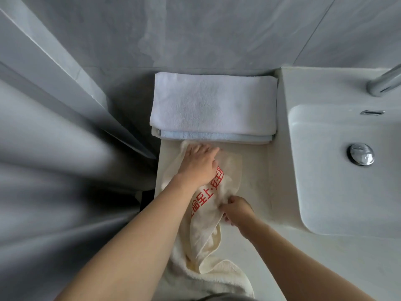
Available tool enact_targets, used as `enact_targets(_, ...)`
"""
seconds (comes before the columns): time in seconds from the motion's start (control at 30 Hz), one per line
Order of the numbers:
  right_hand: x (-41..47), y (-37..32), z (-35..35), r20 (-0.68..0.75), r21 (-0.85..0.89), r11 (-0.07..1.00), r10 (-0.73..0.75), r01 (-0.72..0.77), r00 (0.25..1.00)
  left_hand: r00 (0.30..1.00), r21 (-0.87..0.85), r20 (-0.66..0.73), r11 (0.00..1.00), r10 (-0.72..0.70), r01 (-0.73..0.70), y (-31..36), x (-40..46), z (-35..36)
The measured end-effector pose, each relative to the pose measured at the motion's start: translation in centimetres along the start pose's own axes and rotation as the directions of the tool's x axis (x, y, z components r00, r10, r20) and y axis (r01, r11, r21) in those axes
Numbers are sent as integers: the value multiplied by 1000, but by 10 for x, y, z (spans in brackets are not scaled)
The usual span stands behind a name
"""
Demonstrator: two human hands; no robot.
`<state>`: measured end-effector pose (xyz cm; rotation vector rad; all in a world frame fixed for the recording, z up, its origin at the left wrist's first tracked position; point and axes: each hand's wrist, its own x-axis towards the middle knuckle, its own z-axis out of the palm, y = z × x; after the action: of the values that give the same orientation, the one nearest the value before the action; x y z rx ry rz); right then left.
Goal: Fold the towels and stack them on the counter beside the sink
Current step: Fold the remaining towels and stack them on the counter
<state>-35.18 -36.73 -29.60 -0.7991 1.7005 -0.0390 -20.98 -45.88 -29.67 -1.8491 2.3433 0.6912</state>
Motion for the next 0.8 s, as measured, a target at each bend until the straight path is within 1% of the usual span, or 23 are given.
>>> enact_targets(0.03,-1,-1,-3,-4,120,993,-17,18,1000,998,13,53,1000,-20,19,0,6,3)
enact_targets(0.07,-1,-3,-7,-15,210,977,-32,34,999,995,66,88,997,-55,50,-2,10,4)
enact_targets(0.1,-2,-4,-13,-41,277,959,-44,53,998,990,156,101,984,-98,81,-4,12,4)
enact_targets(0.17,-2,-8,-28,-140,323,942,-44,88,989,984,307,92,944,-153,118,-4,14,2)
enact_targets(0.23,-1,-8,-40,-246,331,934,-51,133,968,987,367,87,925,-137,96,3,12,1)
enact_targets(0.27,-1,-8,-43,-259,341,929,-55,145,964,989,379,93,922,-117,73,7,11,2)
enact_targets(0.33,-3,-8,-46,-252,349,923,-75,163,965,977,339,170,938,-128,63,10,6,8)
enact_targets(0.37,-3,-7,-46,-249,329,927,-100,181,963,967,298,210,951,-147,80,10,3,11)
enact_targets(0.4,-4,-6,-47,-243,298,933,-133,204,961,962,226,216,967,-169,119,9,-2,11)
enact_targets(0.43,-5,-6,-49,-229,267,939,-158,218,961,960,83,186,977,-208,196,8,-8,9)
enact_targets(0.47,-7,-7,-51,-206,248,944,-171,220,964,946,-143,155,941,-284,306,6,-14,4)
enact_targets(0.5,-9,-9,-53,-170,236,949,-170,207,971,913,-411,148,816,-380,406,5,-22,-5)
enact_targets(0.53,-12,-9,-56,-116,191,962,-175,195,978,869,-644,159,618,-469,451,3,-28,-14)
enact_targets(0.57,-13,-11,-59,-49,86,979,-182,186,982,823,-797,160,421,-545,434,-1,-34,-24)
enact_targets(0.6,-16,-12,-62,34,-53,983,-175,177,984,782,-877,165,274,-601,395,-5,-40,-35)
enact_targets(0.63,-18,-12,-63,111,-179,969,-152,171,982,755,-922,171,167,-633,348,-11,-46,-44)
enact_targets(0.67,-19,-11,-64,162,-280,943,-138,180,977,747,-949,170,97,-643,299,-15,-53,-52)
enact_targets(0.7,-17,-11,-64,167,-342,919,-145,195,975,747,-964,163,57,-645,260,-21,-58,-58)
enact_targets(0.73,-16,-12,-64,139,-342,914,-179,217,974,751,-973,150,40,-643,229,-26,-62,-63)
enact_targets(0.77,-13,-13,-64,73,-247,941,-221,232,973,752,-979,135,32,-646,203,-32,-66,-65)
enact_targets(0.8,-10,-15,-66,-23,-46,969,-245,244,969,746,-984,122,20,-655,179,-38,-70,-67)
